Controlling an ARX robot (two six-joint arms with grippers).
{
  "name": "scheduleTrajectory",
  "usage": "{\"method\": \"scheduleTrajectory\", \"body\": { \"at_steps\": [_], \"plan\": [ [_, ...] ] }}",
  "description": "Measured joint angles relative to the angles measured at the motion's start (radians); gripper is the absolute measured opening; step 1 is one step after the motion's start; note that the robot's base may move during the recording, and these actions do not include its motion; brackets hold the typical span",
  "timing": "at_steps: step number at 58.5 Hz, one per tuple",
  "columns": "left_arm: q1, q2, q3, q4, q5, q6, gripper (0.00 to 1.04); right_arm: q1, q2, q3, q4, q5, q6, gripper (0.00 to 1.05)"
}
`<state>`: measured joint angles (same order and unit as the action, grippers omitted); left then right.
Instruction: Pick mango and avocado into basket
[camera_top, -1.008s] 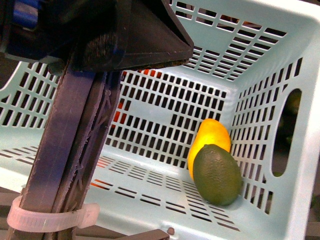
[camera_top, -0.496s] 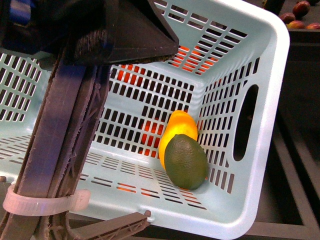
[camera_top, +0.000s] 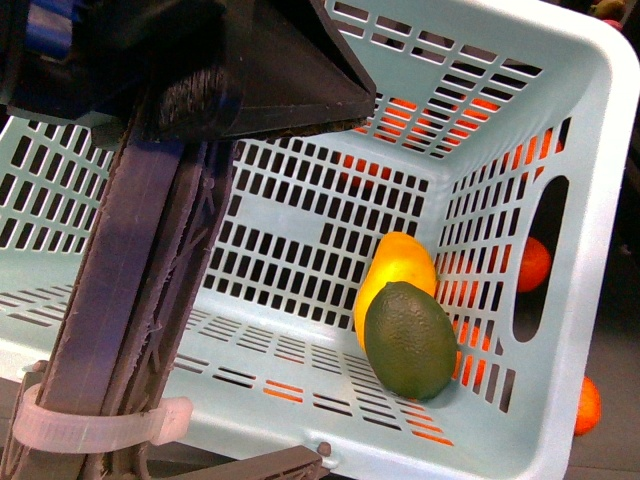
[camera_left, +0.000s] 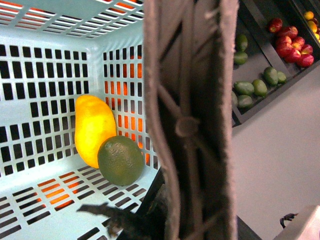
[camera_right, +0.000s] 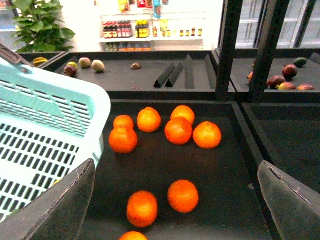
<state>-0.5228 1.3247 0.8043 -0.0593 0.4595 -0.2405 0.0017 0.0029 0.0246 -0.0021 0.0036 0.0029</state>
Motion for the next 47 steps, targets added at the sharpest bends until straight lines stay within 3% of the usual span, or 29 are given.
{"method": "scheduleTrajectory", "body": {
  "at_steps": [20,23,28,33,40,47],
  "plan": [
    [0.012,-0.001,-0.001,0.002,-0.042,0.0,0.04,-0.002,0.0,-0.001,0.0,-0.007,0.0,0.96],
    [-0.014,0.003,-0.033,0.113,-0.173,-0.084,0.04,-0.002,0.0,-0.001,0.0,-0.007,0.0,0.96],
    [-0.059,0.089,-0.098,0.475,-0.559,-0.447,0.04,-0.002,0.0,-0.001,0.0,-0.008,0.0,0.96],
    [-0.035,0.156,-0.064,0.598,-0.766,-0.74,0.04,-0.002,0.0,-0.001,0.0,-0.004,0.0,0.96],
    [0.026,0.24,0.021,0.636,-0.919,-0.946,0.04,-0.002,0.0,-0.001,0.0,-0.003,0.0,0.96],
    [0.092,0.332,0.069,0.643,-0.962,-1.079,0.04,-0.002,0.0,-0.001,0.0,-0.004,0.0,0.96]
  ]
}}
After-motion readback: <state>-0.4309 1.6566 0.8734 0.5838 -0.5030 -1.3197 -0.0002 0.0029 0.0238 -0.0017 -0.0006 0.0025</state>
